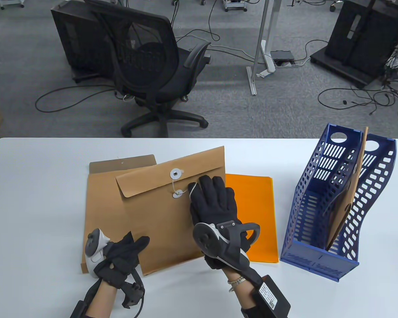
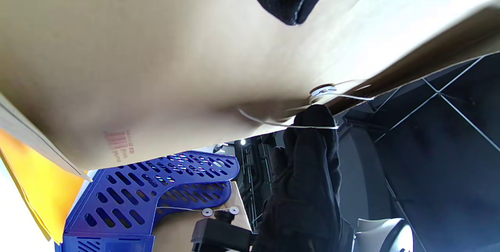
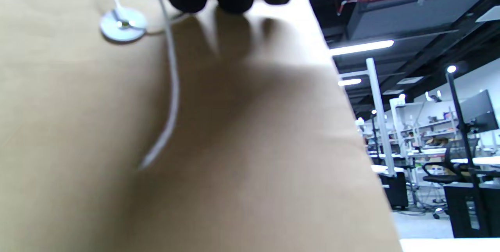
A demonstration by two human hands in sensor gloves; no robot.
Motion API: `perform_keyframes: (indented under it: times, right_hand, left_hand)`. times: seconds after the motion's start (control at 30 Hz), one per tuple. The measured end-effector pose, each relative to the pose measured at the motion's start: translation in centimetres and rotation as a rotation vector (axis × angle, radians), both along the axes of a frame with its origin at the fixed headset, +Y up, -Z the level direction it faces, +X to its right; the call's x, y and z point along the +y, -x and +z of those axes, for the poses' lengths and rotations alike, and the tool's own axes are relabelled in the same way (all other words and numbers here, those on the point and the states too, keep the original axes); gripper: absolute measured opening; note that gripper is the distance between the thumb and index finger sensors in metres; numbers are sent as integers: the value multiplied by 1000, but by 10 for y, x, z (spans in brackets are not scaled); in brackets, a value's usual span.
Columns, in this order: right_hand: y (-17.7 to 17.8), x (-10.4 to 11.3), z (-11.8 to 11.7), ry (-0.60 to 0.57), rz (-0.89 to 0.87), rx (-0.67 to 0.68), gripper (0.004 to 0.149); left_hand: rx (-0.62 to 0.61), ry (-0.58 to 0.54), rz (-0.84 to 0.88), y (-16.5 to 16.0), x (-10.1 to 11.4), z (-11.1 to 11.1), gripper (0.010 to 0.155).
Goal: Pull cardstock from document pouches and stack
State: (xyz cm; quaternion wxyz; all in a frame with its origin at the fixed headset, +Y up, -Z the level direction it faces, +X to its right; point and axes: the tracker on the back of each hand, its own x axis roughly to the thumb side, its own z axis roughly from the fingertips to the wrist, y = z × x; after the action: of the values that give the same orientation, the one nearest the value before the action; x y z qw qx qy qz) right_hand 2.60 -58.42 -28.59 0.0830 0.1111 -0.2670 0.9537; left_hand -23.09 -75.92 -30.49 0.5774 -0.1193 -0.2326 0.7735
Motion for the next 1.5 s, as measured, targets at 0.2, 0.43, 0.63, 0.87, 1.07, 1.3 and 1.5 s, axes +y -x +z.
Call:
perform_keyframes:
  times: [0.2, 0.43, 0.63, 0.87, 1.07, 1.3, 1.5]
  right_hand:
    - [5, 27, -5, -41, -13, 16, 54]
    - [-3, 46, -3, -46, -76, 61, 54]
    - [-13, 71, 3, -205, -39, 43, 47]
    - [-22, 90, 4, -213, -93, 99, 42]
    - [-22, 96, -1, -207, -43, 135, 41]
    - [-26, 96, -8, 9, -121, 340, 64]
    - [-28, 99, -17, 259, -175, 468, 71]
  left_hand:
    - [12, -10, 26, 5, 3, 0, 48]
    - [15, -31, -2, 6, 5, 0, 48]
    - [39, -92, -80, 9, 12, 0, 47]
    - [103, -160, -161, 15, 20, 2, 47]
    - [127, -190, -187, 18, 24, 2, 47]
    - [141, -161, -134, 24, 19, 0, 46]
    - [167, -165, -155, 34, 22, 0, 46]
